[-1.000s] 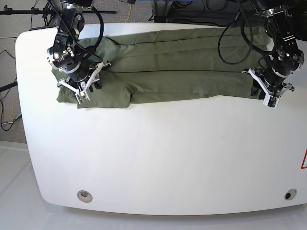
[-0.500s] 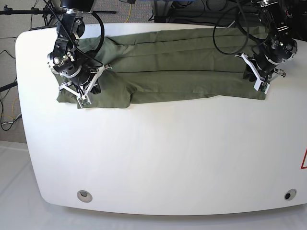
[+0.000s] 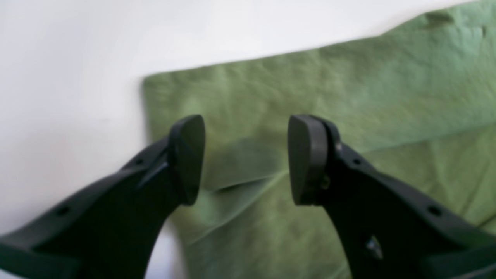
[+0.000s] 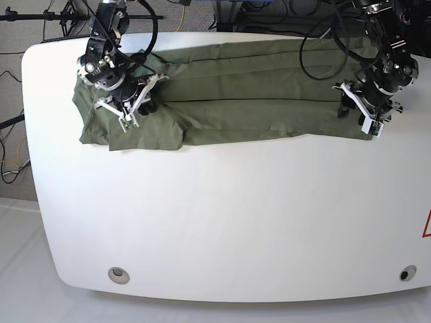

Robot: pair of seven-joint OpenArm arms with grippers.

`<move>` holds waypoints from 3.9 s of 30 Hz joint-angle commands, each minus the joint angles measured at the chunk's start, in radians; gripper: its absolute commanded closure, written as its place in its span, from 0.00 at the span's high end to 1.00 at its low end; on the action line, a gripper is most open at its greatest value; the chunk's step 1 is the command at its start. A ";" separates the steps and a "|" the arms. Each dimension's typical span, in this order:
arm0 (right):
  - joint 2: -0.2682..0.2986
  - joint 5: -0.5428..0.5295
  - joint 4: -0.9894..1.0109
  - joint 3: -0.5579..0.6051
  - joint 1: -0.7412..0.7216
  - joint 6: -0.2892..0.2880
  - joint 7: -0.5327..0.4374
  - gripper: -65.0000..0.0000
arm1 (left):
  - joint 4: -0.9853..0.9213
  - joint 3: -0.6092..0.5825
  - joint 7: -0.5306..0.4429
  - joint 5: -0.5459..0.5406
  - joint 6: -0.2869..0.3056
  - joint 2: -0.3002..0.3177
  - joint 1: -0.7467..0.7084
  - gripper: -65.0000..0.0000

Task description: Fold the T-shirt properly

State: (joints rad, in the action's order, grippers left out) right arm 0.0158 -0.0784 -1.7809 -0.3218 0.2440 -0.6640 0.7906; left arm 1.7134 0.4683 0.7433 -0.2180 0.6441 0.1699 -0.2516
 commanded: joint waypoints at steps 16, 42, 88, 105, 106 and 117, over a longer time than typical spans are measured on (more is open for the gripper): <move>0.048 -0.010 0.025 -0.017 -0.089 -0.010 -0.001 0.11 | -0.120 0.024 -0.001 -0.007 0.021 0.017 0.033 0.07; 0.070 -0.007 0.123 -0.024 -0.126 -0.007 -0.006 0.10 | -0.061 0.023 0.016 -0.005 0.021 0.016 0.026 0.40; 0.057 0.003 0.230 -0.019 -0.183 -0.013 0.010 0.10 | -0.150 0.033 0.094 -0.154 0.032 0.127 0.166 0.50; 0.056 0.003 0.297 -0.017 -0.270 0.010 0.018 0.10 | -0.161 -0.008 0.028 0.024 0.037 0.072 0.178 0.55; 0.056 0.003 0.304 -0.017 -0.278 0.012 0.019 0.10 | -0.166 -0.006 0.025 0.028 0.038 0.069 0.182 0.55; 0.058 0.027 0.356 -0.020 -0.280 0.016 0.019 0.10 | -0.247 -0.009 -0.026 0.002 0.016 0.071 0.183 0.55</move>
State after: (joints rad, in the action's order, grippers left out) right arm 0.0669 -0.0875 -1.4292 -0.3412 -0.0452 -0.6548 0.7628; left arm 1.4586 0.4561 0.7307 -0.2062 0.6655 0.2241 -0.0715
